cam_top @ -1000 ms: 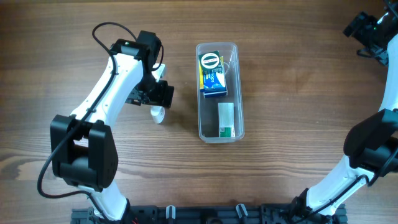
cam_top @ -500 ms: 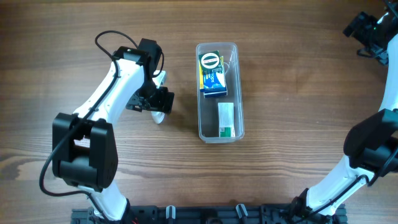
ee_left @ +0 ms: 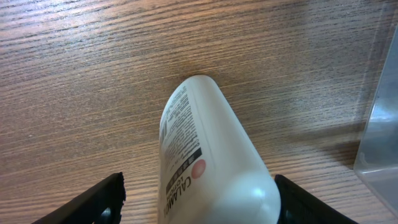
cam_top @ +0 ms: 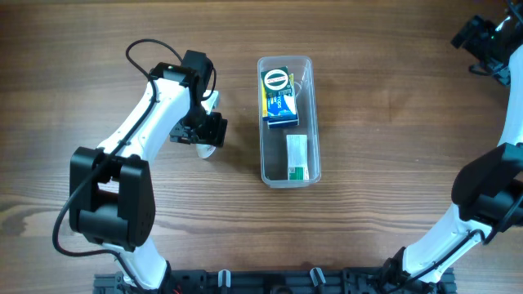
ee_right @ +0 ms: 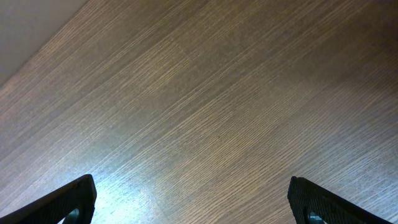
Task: Pack container
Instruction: 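Lower the left gripper onto the white Calamine bottle and grasp it, then carry the bottle with the left gripper and lower it into the container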
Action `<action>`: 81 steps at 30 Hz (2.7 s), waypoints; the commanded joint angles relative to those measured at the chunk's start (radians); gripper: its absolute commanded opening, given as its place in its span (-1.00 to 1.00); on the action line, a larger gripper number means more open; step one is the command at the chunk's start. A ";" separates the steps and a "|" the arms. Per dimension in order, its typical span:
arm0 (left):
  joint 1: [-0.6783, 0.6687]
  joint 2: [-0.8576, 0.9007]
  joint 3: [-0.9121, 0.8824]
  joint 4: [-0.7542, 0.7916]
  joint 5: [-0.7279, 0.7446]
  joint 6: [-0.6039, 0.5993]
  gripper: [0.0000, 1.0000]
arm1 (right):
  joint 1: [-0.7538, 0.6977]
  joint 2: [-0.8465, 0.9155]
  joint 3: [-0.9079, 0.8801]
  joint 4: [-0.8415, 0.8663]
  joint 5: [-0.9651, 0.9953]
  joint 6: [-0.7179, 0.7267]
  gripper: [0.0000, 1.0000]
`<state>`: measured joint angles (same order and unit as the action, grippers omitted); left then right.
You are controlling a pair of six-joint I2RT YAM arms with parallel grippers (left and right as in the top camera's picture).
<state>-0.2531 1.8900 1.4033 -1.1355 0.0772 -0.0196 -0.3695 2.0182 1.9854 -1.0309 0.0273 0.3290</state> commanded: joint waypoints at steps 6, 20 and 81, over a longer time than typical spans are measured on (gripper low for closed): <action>0.002 0.012 -0.006 0.003 0.012 0.005 0.46 | 0.002 0.012 0.002 0.003 0.010 0.012 0.99; 0.003 0.011 -0.006 0.032 0.008 0.005 0.14 | 0.002 0.012 0.002 0.002 0.010 0.012 0.99; -0.018 -0.436 0.134 -0.078 0.230 -0.177 -0.37 | 0.002 0.012 0.002 0.003 0.010 0.012 0.99</action>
<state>-0.2535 1.5238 1.5105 -1.2236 0.2314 -0.1059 -0.3695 2.0182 1.9854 -1.0309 0.0273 0.3290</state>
